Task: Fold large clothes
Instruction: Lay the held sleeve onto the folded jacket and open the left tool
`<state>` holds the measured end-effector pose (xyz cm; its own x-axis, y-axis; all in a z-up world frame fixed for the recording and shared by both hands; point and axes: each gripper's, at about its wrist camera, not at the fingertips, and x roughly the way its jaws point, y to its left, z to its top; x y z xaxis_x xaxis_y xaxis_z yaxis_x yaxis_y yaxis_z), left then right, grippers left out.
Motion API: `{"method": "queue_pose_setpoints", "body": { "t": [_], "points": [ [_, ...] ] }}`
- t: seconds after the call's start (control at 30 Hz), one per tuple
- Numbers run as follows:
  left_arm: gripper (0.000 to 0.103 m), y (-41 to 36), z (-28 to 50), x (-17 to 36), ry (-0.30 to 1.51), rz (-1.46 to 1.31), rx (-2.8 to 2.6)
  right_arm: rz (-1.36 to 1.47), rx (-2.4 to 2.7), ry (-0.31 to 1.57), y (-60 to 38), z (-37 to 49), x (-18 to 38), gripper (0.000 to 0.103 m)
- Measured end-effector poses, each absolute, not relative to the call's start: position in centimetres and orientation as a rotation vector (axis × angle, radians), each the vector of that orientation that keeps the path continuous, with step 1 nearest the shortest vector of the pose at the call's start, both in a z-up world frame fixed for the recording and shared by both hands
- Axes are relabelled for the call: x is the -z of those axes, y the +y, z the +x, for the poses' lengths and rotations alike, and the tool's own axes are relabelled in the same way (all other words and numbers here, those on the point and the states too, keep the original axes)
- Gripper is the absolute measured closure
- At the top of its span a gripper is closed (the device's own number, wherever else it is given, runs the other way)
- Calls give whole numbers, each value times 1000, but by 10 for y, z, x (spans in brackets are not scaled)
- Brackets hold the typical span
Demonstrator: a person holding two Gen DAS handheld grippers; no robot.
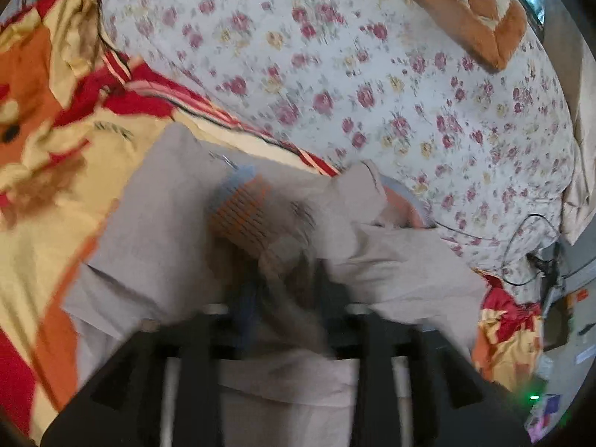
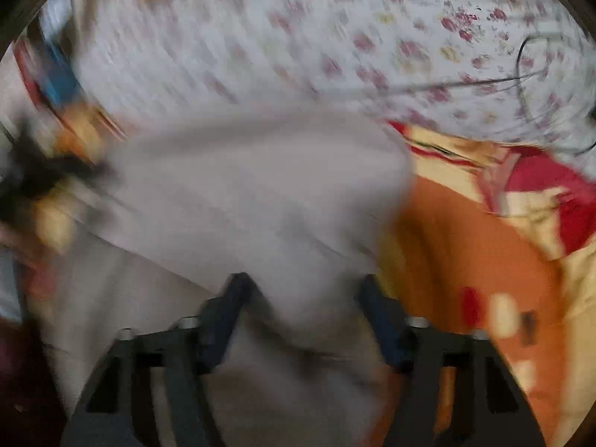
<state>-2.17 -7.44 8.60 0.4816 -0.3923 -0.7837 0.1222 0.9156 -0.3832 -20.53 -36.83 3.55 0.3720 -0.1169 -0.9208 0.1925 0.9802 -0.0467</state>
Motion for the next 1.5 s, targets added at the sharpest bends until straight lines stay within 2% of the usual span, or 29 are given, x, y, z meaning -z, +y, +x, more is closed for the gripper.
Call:
{"method": "queue_pose_setpoints", "body": {
  "t": [0.1, 0.17, 0.23, 0.27, 0.3, 0.37, 0.47, 0.5, 0.63, 0.67, 0.77, 0.8, 0.97, 1.03, 1.07, 1.13, 1.17, 1.27, 1.43, 1.5],
  "points": [
    [35, -46, -22, -99, 914, -280, 240, 194, 145, 1156, -382, -218, -45, 60],
    [26, -34, -19, -97, 909, -283, 208, 302, 102, 1062, -394, -221, -68, 60],
    [26, -26, -13, -86, 950, -312, 204, 373, 132, 967, -408, -215, -86, 45],
    [26, -26, -9, -80, 975, -327, 204, 392, 159, 938, -414, -209, -90, 30],
    [26, -25, -6, -73, 1002, -352, 213, 397, 180, 931, -417, -202, -91, 29],
    [26, -27, 0, -62, 1042, -417, 251, 384, 221, 958, -420, -179, -89, 29],
    [20, -36, 7, -56, 1037, -483, 329, 359, 201, 970, -412, -154, -82, 36],
    [20, -40, 10, -55, 1030, -484, 336, 347, 198, 969, -409, -147, -78, 41],
    [20, -58, 20, -51, 1045, -472, 381, 343, 273, 990, -416, -107, -41, 44],
    [22, -62, 22, -50, 1065, -460, 387, 343, 296, 1006, -418, -100, -32, 45],
    [73, -75, 18, -51, 1074, -376, 435, 360, 351, 1011, -425, -90, -14, 45],
    [79, -77, 16, -54, 1071, -352, 439, 365, 348, 1008, -426, -92, -18, 44],
    [83, -62, -10, -82, 1014, -359, 429, 379, 310, 971, -424, -131, -55, 42],
    [83, -57, -25, -92, 976, -315, 391, 355, 297, 976, -420, -149, -66, 35],
    [80, -57, -28, -93, 962, -279, 356, 341, 298, 985, -419, -159, -69, 29],
    [52, -62, -25, -84, 949, -226, 310, 322, 294, 1006, -416, -172, -65, 25],
    [29, -64, -20, -76, 967, -209, 299, 311, 291, 1030, -413, -176, -58, 24],
    [28, -54, -9, -60, 1047, -227, 229, 266, 343, 1115, -406, -176, -40, 27],
    [28, -37, -19, -87, 956, -251, 216, 290, 299, 970, -392, -197, -80, 27],
    [21, -43, -22, -90, 926, -203, 220, 264, 216, 983, -375, -193, -81, 29]
  ]
}}
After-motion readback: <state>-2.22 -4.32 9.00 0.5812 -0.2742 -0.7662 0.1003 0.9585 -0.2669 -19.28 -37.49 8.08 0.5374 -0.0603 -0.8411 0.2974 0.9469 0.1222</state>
